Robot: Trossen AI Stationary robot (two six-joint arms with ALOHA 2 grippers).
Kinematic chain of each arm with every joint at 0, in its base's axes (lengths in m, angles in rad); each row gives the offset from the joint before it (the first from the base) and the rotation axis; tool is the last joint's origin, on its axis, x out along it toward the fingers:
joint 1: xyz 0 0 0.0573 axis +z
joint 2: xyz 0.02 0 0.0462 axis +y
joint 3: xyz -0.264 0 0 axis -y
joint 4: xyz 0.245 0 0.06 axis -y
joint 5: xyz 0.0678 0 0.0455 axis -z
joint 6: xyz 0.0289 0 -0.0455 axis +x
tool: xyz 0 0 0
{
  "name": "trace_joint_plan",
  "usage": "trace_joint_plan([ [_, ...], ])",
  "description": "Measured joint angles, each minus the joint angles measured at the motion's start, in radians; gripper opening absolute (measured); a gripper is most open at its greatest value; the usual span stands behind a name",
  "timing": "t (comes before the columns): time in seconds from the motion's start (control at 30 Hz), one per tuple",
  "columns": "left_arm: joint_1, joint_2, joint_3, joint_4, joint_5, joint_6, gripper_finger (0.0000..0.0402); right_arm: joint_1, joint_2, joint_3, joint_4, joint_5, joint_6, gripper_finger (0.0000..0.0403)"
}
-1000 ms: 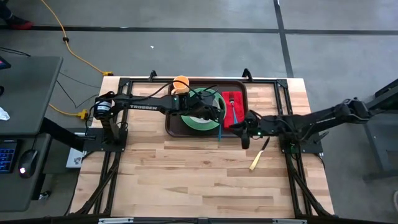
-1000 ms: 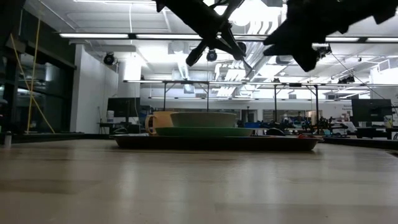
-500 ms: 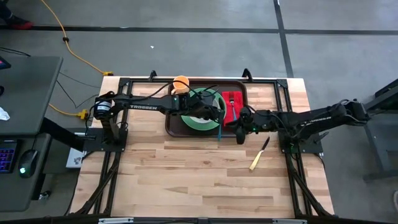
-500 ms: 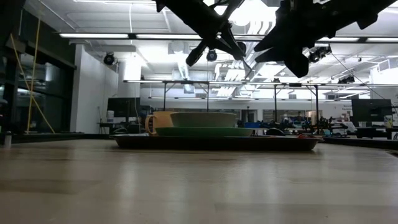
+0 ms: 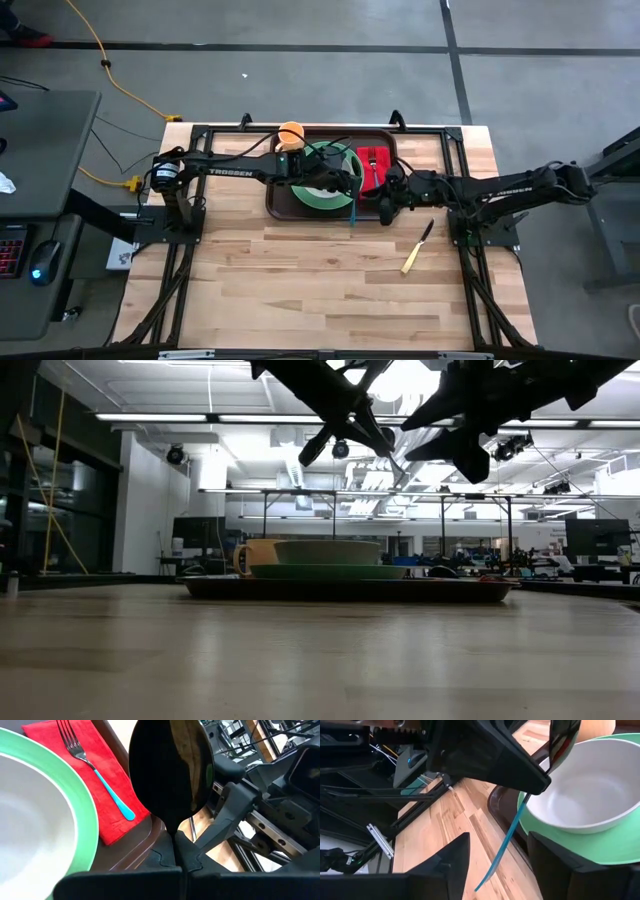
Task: Set up tray
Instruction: Put the blue spoon on the red table napkin to right of the green plate
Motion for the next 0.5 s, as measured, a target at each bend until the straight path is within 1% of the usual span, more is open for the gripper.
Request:
trace_joint_plan([
  [0.13, 0.000, 0.000, 0.000, 0.002, -0.004, 0.000, 0.0010, 0.000, 0.000, 0.000, -0.001, 0.023, 0.000, 0.0185],
  [0.27, 0.000, 0.000, 0.000, 0.028, -0.004, 0.000, 0.0010, 0.000, 0.010, 0.000, 0.001, 0.046, 0.004, 0.0183],
  [0.5, 0.000, 0.000, 0.000, 0.050, -0.001, 0.010, 0.0010, -0.013, 0.078, 0.000, 0.015, 0.027, 0.028, 0.0173],
])
